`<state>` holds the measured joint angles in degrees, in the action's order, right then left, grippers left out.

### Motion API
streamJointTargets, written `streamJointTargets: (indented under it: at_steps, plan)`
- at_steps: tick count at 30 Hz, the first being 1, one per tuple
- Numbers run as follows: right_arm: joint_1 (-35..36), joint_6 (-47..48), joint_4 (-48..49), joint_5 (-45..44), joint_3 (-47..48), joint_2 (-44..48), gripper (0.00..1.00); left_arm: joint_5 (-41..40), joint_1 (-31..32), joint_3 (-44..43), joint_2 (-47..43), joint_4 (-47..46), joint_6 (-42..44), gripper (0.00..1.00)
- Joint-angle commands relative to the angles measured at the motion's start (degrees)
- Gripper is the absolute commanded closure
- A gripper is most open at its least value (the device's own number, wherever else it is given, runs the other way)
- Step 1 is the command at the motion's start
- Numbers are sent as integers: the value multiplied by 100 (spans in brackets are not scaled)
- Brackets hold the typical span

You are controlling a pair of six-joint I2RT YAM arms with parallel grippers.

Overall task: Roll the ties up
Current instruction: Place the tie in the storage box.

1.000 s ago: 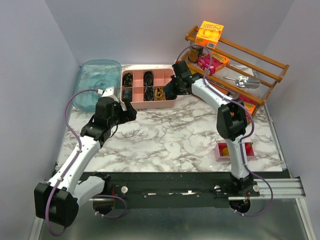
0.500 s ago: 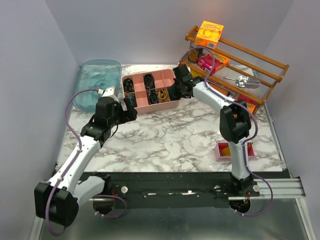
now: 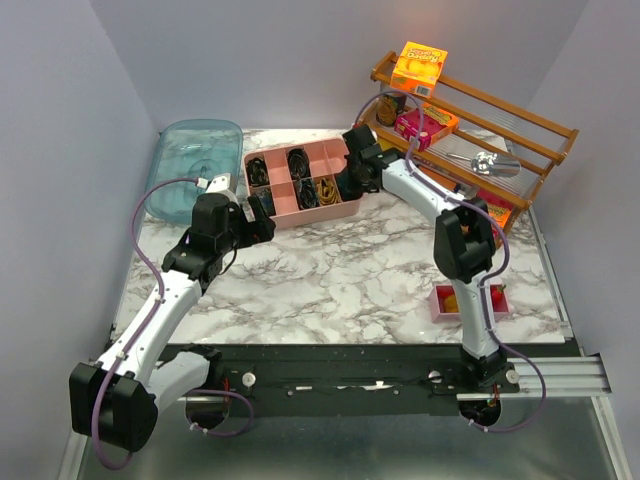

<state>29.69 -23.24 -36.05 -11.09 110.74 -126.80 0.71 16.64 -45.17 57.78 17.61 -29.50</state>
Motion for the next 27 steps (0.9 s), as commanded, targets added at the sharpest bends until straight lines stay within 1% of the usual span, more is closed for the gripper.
streamJointTargets:
  at_steps: [1,7,11,15,18,22,23,24,26,27]
  plan:
    - [63,303,-358,-104,395,-353,99,96,23,78,32,-152,93,1]
    - [142,443,-657,-130,703,-714,99,113,23,87,49,-161,93,1]
    - [265,698,-780,-358,879,-924,99,114,23,105,49,-187,93,1]
    - [370,901,-1105,-455,1300,-1214,98,122,23,113,58,-205,76,1]
    - [379,918,-1158,-385,1319,-1277,96,131,23,113,49,-205,84,1]
    - [388,909,-1071,-385,1126,-1093,93,122,23,105,41,-187,84,1]
    - [379,927,-1036,-385,1091,-1031,91,122,23,105,40,-187,84,1]
    - [388,953,-974,-394,1055,-978,78,122,23,105,32,-179,84,1]
    - [388,971,-956,-446,1046,-846,68,122,23,105,23,-179,93,1]
    - [388,980,-956,-446,1055,-820,60,122,23,105,14,-179,93,1]
